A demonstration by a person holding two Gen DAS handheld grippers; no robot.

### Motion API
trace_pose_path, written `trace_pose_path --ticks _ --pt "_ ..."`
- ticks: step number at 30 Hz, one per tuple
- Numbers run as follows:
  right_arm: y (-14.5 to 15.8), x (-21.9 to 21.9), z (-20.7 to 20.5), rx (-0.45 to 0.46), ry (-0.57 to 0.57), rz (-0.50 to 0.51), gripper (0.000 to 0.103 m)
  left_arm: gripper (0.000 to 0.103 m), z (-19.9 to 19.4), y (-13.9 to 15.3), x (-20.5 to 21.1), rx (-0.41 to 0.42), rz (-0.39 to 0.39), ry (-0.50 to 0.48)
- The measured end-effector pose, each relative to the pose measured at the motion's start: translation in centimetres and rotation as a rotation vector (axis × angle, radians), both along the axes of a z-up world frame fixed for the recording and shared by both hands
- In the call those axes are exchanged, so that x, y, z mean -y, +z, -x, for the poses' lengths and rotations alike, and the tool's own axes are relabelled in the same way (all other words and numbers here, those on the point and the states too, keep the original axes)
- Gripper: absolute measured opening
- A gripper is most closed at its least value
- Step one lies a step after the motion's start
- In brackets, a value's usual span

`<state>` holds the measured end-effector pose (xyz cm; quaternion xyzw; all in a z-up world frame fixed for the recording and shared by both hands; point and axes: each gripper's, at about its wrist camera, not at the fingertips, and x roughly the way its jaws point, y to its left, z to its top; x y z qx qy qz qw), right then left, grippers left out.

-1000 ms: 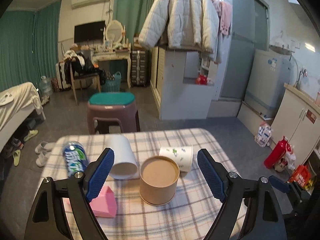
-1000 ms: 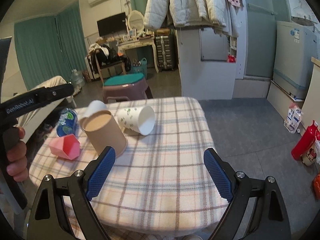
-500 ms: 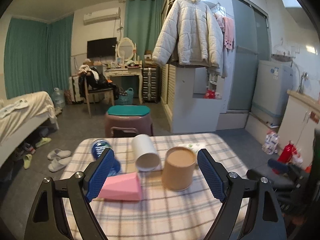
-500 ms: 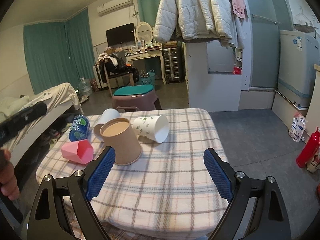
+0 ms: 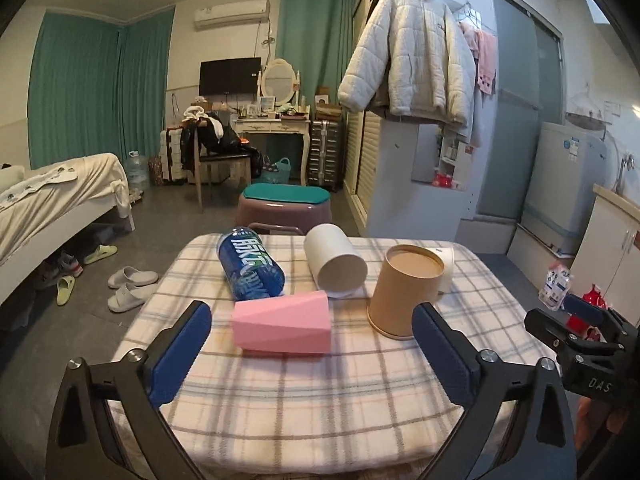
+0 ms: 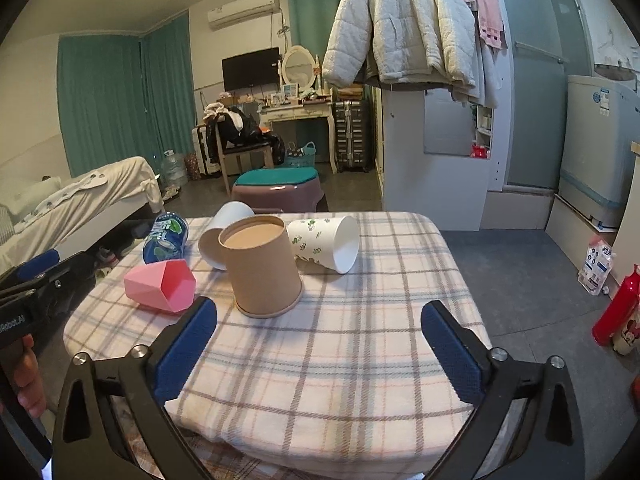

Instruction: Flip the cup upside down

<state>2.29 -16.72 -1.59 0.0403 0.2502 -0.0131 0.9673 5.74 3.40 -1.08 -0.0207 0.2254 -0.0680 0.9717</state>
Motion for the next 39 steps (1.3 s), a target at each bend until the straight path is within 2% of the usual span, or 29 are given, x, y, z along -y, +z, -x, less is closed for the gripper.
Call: trace_pose_path --ticks 21,39 --pt "0.64 -0.74 0.09 0.028 0.007 0.003 0.103 0.103 0.07 -0.51 0.52 -0.038 -0.005 -0.029" --pt "0.29 -0.95 -0.11 0.018 0.011 0.002 0.103 0.103 -0.2 -0.47 0.28 -0.035 -0.011 -0.003"
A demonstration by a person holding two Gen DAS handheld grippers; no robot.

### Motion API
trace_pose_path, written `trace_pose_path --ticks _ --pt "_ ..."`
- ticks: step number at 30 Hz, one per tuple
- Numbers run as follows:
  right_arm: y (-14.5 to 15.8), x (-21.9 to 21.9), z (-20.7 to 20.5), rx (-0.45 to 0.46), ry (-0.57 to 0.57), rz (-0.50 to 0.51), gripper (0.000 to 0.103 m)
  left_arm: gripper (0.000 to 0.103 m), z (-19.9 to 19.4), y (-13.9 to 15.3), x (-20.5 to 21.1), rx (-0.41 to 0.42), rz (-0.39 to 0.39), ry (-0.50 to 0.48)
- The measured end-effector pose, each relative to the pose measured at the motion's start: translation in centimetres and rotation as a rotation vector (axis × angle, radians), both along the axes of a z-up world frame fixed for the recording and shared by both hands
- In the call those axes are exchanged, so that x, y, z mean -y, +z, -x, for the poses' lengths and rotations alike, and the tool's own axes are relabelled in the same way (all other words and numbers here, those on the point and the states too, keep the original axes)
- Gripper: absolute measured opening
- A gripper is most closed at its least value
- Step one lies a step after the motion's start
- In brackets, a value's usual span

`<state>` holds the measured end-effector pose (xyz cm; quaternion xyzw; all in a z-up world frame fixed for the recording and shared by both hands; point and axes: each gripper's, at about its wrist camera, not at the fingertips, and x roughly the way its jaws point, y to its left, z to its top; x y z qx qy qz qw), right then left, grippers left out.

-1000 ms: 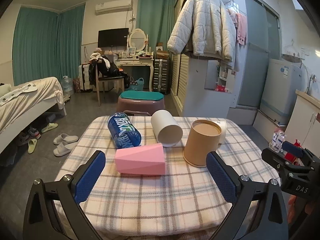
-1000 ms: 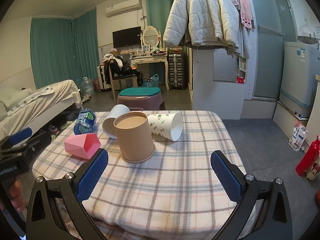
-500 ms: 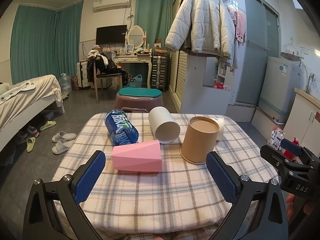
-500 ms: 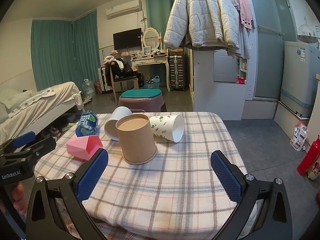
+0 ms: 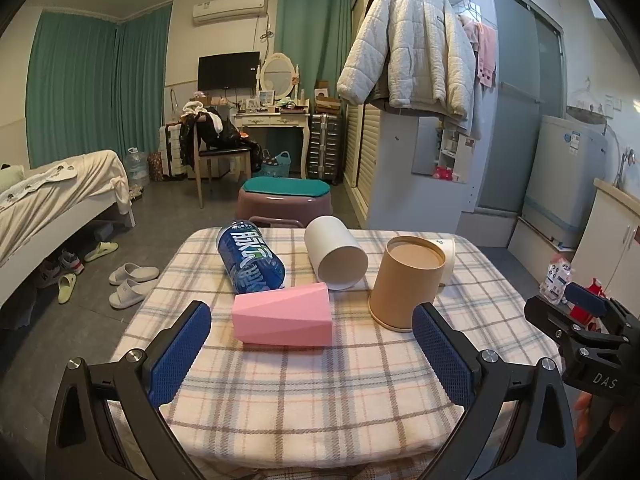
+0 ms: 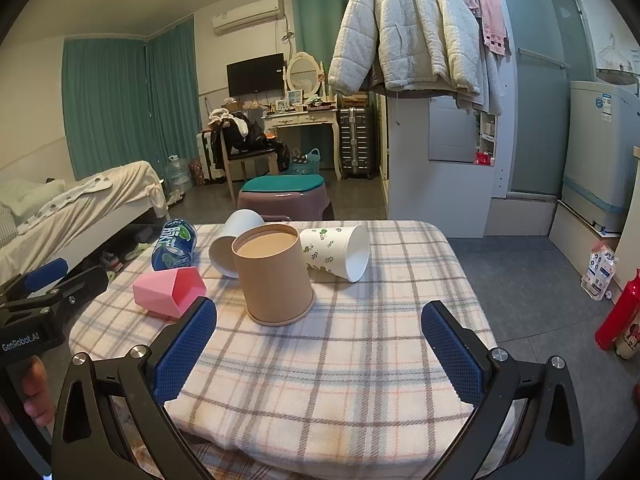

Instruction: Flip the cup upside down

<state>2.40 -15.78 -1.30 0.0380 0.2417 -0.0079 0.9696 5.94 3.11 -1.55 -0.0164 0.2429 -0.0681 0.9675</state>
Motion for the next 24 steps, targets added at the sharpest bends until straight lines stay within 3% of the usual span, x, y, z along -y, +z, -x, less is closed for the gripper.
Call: trace_pose_path --ticks 24 --pt "-0.07 -0.08 0.05 -0.006 0.015 -0.004 0.103 0.103 0.29 0.24 -0.26 -0.004 0.004 0.001"
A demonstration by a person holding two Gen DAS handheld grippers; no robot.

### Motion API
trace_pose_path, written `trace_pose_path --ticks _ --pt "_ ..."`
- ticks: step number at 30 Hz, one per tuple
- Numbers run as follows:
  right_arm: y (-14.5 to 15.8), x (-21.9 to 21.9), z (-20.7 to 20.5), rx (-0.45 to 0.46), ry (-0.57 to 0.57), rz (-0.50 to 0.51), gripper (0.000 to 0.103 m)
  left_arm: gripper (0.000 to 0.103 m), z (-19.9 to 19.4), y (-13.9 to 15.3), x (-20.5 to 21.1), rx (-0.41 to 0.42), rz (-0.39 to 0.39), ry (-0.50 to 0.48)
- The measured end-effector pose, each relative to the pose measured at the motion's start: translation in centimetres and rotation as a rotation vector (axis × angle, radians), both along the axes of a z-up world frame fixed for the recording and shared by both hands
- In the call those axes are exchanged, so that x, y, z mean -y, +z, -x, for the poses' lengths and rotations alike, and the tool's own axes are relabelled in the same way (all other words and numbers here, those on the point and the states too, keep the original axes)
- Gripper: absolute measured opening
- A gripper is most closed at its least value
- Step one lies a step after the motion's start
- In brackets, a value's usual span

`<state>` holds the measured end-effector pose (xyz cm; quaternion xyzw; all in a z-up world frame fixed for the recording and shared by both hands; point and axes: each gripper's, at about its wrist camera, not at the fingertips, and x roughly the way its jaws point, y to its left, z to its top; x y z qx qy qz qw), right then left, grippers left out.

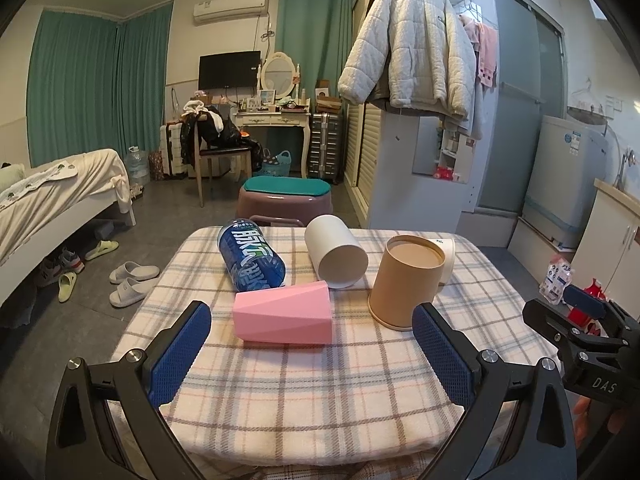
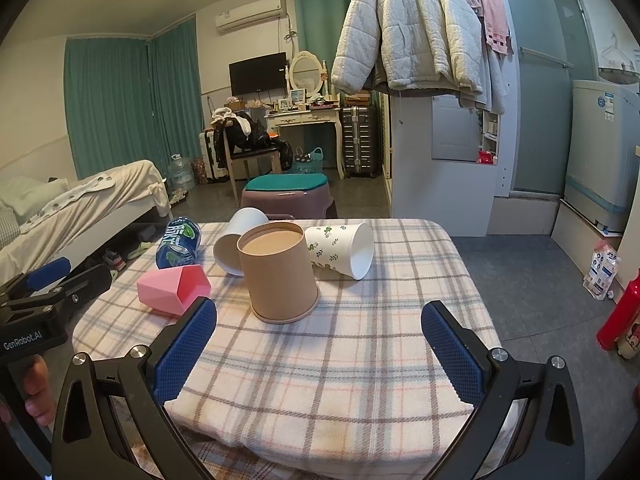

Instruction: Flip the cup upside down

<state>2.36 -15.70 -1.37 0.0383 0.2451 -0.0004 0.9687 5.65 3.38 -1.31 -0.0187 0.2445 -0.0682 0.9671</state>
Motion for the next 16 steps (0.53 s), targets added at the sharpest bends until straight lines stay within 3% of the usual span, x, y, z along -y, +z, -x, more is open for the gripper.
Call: trace_pose_path --ticks 16 --pt "-0.21 0.07 0.14 -0.002 -0.004 -0.006 0.103 0.103 -0.01 -0.06 0.0 0.0 -0.001 0.001"
